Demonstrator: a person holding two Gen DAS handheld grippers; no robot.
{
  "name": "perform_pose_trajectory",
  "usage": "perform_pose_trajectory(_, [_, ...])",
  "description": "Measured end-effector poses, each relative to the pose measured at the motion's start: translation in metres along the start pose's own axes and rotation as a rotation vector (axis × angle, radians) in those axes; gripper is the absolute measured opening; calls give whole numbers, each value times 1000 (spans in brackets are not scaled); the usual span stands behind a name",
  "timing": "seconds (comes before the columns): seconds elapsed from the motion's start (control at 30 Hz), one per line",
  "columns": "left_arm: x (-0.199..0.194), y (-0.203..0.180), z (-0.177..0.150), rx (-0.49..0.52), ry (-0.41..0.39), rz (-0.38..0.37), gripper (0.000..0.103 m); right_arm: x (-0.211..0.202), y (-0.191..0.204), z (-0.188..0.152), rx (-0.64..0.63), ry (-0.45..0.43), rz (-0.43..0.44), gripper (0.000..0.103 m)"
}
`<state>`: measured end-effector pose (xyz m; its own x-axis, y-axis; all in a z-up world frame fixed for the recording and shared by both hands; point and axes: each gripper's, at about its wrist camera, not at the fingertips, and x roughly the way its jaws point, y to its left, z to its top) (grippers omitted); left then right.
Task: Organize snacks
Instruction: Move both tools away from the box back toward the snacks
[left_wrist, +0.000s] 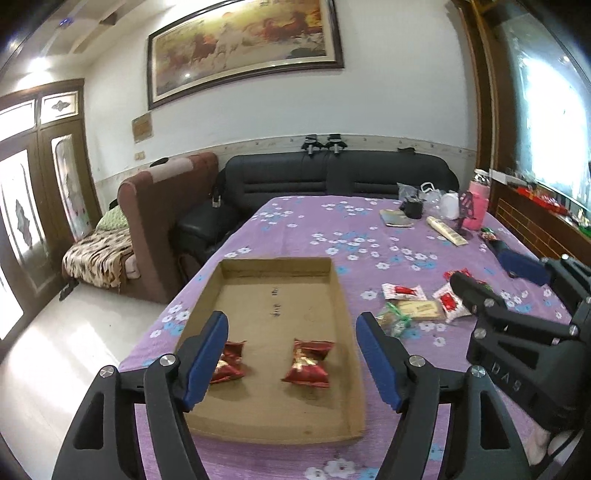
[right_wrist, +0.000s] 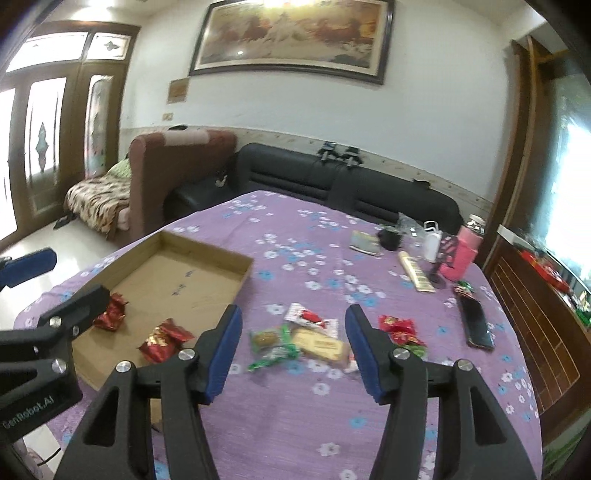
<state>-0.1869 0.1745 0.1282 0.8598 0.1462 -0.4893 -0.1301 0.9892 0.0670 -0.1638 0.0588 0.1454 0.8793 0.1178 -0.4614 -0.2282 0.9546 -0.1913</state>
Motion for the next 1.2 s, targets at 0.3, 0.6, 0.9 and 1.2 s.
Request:
perform_pose_trajectory(0.3, [-1,-38,5,66,5,-27,76,-10,-35,-5,50,-28,-48,63])
perform_pose_trajectory(0.6, [7,-67,4,119,32,-52,76,-6,-56,-14,79,-14,-70,66])
perform_pose_trajectory(0.9, [26,-82,-1,139,76,-81,76,7,-67,-19,88,14,-88,66])
perform_pose_trajectory(1.2, [60,-83,1,72,163,-181,76,41,-119,-19,130,123,-104,67])
